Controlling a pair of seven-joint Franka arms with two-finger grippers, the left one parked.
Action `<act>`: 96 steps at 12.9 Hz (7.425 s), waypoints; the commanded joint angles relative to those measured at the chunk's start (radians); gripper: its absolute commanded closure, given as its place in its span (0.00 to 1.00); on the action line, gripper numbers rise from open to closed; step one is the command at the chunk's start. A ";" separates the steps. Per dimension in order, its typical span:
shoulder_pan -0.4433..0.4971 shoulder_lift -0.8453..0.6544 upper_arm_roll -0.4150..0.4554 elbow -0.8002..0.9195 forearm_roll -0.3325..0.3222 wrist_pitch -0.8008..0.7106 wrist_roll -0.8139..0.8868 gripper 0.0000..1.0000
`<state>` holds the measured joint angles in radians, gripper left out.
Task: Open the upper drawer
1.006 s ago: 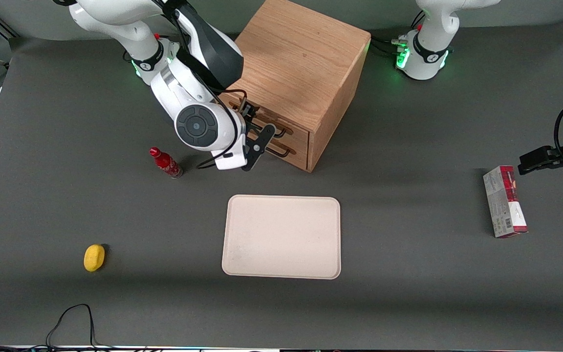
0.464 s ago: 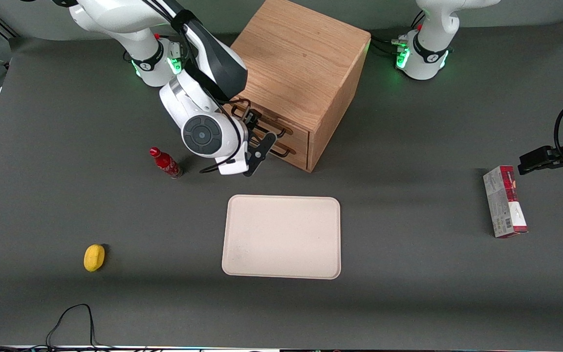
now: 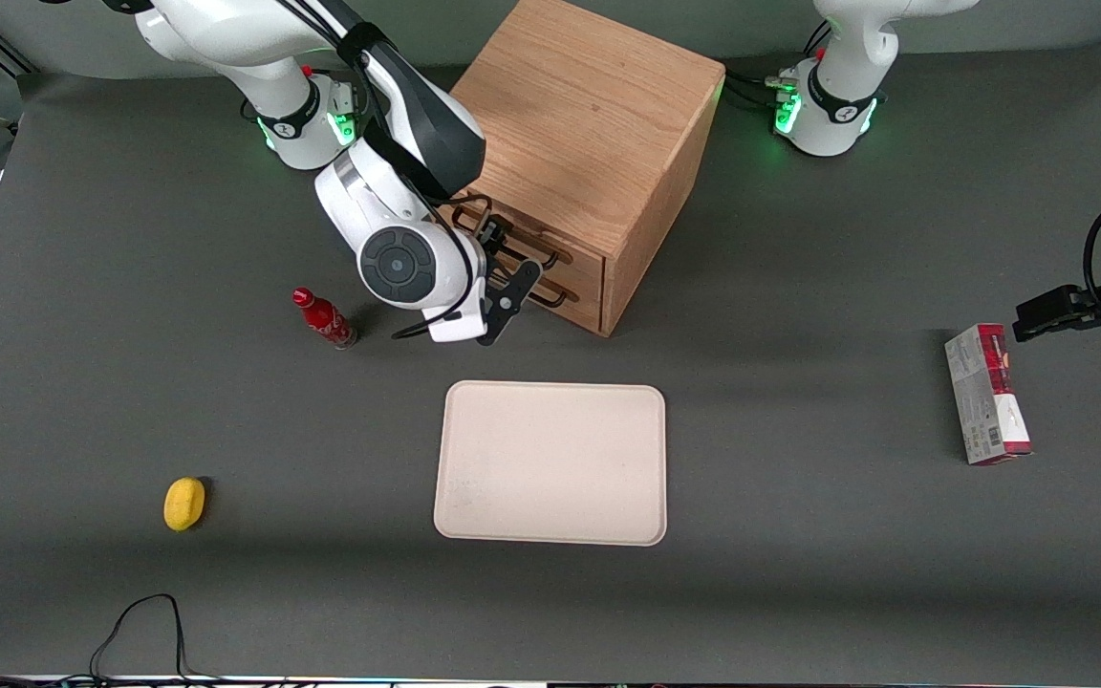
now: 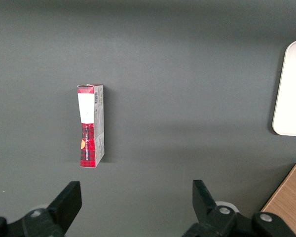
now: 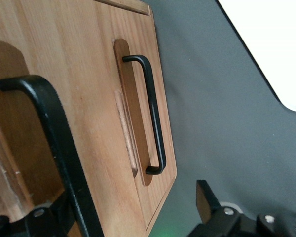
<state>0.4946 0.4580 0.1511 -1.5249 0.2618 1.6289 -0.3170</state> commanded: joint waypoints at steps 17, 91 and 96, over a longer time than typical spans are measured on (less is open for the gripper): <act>-0.087 0.022 -0.045 0.054 0.008 0.031 -0.091 0.00; -0.350 -0.396 -0.212 -0.112 -0.248 -0.030 0.184 0.00; -0.344 -0.470 -0.255 -0.204 -0.216 0.060 0.201 0.00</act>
<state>0.1378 0.0180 -0.0952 -1.6975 0.0378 1.6634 -0.1401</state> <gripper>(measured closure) 0.000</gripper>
